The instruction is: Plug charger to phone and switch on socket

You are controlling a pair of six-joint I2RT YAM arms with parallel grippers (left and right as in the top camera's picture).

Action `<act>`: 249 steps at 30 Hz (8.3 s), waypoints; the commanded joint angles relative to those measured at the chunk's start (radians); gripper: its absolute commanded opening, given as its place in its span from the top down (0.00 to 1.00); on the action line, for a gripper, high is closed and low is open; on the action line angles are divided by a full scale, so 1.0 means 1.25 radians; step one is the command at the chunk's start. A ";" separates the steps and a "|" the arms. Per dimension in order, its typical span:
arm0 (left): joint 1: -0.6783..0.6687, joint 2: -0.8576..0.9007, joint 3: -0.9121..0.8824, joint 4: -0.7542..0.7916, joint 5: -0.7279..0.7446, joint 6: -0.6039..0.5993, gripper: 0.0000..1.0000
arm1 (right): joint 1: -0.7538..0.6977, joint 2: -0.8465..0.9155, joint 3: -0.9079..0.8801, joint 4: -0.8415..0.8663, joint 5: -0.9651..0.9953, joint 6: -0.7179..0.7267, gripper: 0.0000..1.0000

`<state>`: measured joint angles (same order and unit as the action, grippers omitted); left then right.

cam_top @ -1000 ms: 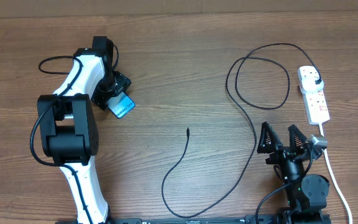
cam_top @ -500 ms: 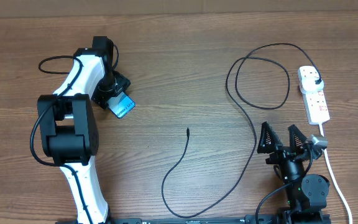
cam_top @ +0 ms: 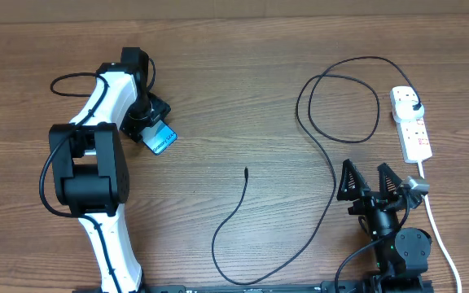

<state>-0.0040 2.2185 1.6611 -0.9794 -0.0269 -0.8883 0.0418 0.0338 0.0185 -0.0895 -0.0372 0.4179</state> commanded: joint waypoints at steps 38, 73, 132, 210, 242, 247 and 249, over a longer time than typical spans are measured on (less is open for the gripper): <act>0.009 0.058 0.123 -0.108 -0.008 0.017 0.96 | 0.004 -0.002 -0.008 0.006 -0.001 -0.005 0.00; 0.003 0.056 0.438 -0.434 0.770 0.034 0.96 | 0.004 -0.002 -0.008 0.006 -0.001 -0.005 0.00; 0.002 0.056 0.437 -0.569 0.896 0.043 0.96 | 0.004 -0.002 -0.008 0.006 -0.001 -0.005 0.00; -0.135 0.056 0.437 -0.504 0.478 0.050 0.96 | 0.004 -0.002 -0.008 0.006 -0.022 0.004 0.00; -0.136 0.056 0.437 -0.475 0.480 -0.002 0.96 | 0.002 0.949 0.643 -0.201 -0.703 0.209 0.00; -0.136 0.056 0.437 -0.472 0.479 -0.037 0.96 | 0.003 1.129 0.643 0.002 -0.904 0.285 0.00; -0.137 0.056 0.437 -0.472 0.469 -0.049 0.96 | 0.007 1.182 0.643 0.000 -0.905 0.284 0.00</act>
<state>-0.1726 2.2925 2.1815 -1.5700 0.5629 -0.9020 0.0422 1.4429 0.8059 -0.0982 -1.0126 0.7387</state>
